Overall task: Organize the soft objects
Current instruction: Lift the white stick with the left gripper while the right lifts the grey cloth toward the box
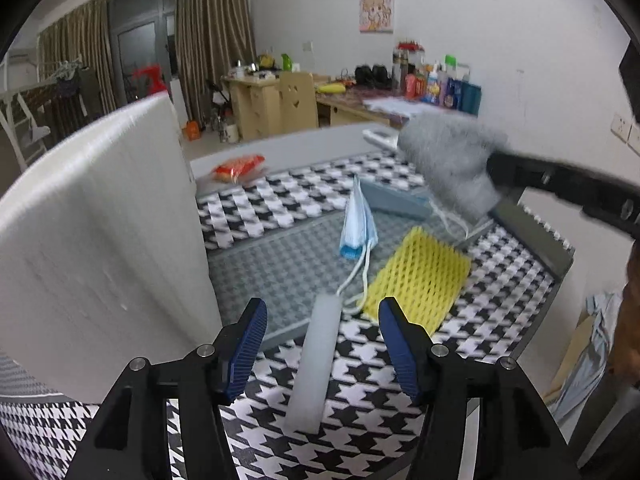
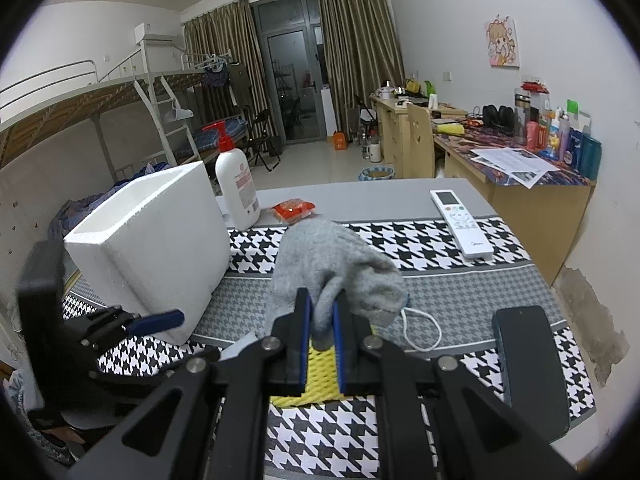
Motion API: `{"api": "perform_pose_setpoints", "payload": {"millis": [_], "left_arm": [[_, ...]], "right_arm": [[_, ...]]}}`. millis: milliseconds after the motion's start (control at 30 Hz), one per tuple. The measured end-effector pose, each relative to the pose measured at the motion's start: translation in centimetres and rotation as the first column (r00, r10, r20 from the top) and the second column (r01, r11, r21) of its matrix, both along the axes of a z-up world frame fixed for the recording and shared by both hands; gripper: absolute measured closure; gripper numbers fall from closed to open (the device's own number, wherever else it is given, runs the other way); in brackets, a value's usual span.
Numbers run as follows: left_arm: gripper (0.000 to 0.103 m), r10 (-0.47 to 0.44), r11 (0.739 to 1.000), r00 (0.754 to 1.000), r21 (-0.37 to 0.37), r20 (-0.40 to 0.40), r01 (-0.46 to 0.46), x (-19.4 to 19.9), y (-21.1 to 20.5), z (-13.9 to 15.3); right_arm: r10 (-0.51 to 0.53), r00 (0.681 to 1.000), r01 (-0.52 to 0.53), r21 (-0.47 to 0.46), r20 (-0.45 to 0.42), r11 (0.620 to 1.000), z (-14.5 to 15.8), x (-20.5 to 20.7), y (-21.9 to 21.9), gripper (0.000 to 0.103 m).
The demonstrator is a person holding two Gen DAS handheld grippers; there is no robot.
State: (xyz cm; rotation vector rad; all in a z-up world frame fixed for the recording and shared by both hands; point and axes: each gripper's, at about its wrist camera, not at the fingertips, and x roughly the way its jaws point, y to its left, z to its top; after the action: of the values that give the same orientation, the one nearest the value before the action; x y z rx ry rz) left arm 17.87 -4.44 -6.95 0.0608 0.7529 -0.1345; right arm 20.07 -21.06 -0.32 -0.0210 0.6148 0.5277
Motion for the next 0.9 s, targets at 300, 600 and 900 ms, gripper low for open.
{"api": "perform_pose_setpoints", "payload": {"millis": [300, 600, 900], "left_arm": [[0.046, -0.009, 1.000, 0.996, 0.008, -0.090, 0.010, 1.0, 0.1, -2.7], [0.069, -0.016, 0.999, 0.990, 0.025, -0.139, 0.020, 1.3, 0.0, -4.1], [0.091, -0.023, 0.999, 0.991, 0.032, -0.132, 0.027, 1.2, 0.3, -3.8]], "right_arm": [[-0.009, 1.000, 0.009, -0.001, -0.015, 1.000, -0.5, -0.2, 0.0, 0.090], [-0.013, 1.000, 0.013, 0.000, -0.017, 1.000, -0.6, -0.3, -0.1, 0.090], [-0.019, 1.000, 0.019, 0.007, -0.011, 1.000, -0.6, -0.6, -0.3, 0.090]]}}
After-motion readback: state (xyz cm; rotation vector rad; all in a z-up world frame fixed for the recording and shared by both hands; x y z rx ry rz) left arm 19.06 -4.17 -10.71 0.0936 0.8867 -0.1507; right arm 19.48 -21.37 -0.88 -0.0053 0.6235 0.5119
